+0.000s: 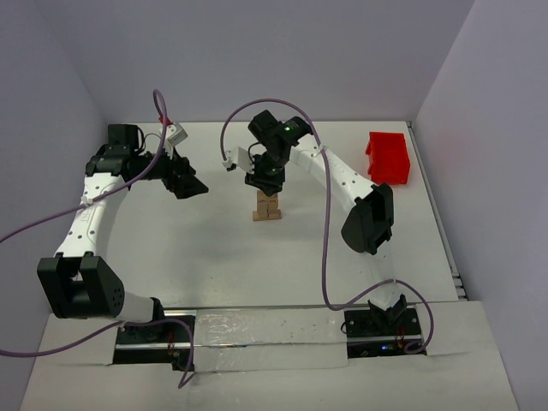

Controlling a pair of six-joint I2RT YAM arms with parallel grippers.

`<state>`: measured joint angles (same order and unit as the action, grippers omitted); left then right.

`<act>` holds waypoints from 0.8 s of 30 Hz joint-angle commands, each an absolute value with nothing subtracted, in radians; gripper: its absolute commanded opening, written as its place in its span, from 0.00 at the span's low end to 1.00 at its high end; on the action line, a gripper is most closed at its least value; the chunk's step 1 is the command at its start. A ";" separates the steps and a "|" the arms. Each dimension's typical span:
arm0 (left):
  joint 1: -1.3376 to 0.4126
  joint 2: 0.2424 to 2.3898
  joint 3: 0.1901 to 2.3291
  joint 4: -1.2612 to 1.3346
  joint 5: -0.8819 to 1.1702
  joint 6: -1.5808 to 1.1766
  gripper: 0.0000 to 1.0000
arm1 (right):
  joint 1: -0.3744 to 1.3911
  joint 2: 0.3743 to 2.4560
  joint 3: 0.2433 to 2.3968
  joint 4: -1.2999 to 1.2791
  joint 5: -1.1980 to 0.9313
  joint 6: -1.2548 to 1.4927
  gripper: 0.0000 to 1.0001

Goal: Build the wood block tower

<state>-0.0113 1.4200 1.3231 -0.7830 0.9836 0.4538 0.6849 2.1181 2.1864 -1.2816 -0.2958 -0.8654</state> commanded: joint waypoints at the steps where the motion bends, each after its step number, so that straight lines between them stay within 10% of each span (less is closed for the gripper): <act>1: -0.006 1.419 1.367 -0.784 1.017 0.471 0.99 | 0.696 2.105 2.214 -1.262 -0.290 -0.876 0.15; 24: -0.006 1.428 1.377 -0.788 1.019 0.472 0.99 | 0.703 2.094 2.185 -1.254 -0.284 -0.884 0.27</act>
